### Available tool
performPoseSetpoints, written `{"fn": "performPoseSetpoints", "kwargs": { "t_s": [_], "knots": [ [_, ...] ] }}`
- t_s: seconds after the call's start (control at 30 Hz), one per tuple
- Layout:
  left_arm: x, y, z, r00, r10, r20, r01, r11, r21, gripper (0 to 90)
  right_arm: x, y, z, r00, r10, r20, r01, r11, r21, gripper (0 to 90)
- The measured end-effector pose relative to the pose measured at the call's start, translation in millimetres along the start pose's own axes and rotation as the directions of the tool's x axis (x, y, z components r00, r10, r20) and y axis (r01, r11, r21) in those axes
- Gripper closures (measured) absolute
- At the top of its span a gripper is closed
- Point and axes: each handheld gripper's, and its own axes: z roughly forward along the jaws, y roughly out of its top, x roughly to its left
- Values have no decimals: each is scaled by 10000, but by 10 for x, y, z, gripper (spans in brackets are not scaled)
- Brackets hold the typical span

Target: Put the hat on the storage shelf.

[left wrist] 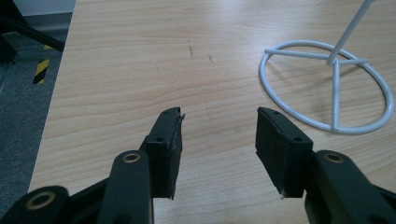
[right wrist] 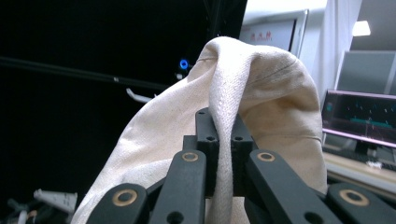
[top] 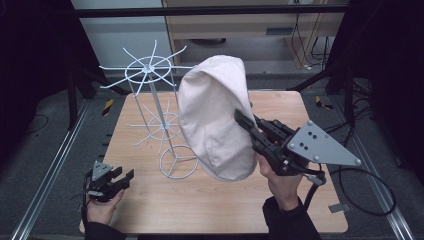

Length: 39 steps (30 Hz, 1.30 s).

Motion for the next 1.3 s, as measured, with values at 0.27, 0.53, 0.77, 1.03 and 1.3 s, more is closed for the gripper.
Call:
{"fn": "performPoseSetpoints", "kwargs": {
  "t_s": [0.27, 0.53, 0.77, 1.03, 1.3],
  "knots": [
    [-2, -2, 6, 10000, 46, 7, -46, 10000, 51, 507, 84, 80, 306, 9998, -13, -188, 9, 9999, -169, 877],
    [-1, -3, 7, 10000, 79, 16, -79, 9999, 96, 507, 152, -130, 532, 9991, -259, -340, 285, 9966, 775, 874],
    [-9, -5, 15, 10000, 81, 41, -82, 9999, 146, 507, 165, -425, 545, 9993, 87, -363, -37, 9907, 1363, 854],
    [-10, -6, 18, 9999, 93, 42, -93, 9998, 159, 507, 155, -688, 579, 9977, 568, -370, -468, 9722, 2296, 826],
    [-7, -7, 18, 9999, 105, 53, -106, 9998, 195, 507, 167, -807, 652, 9963, 806, -305, -691, 9586, 2764, 787]
  ]
}}
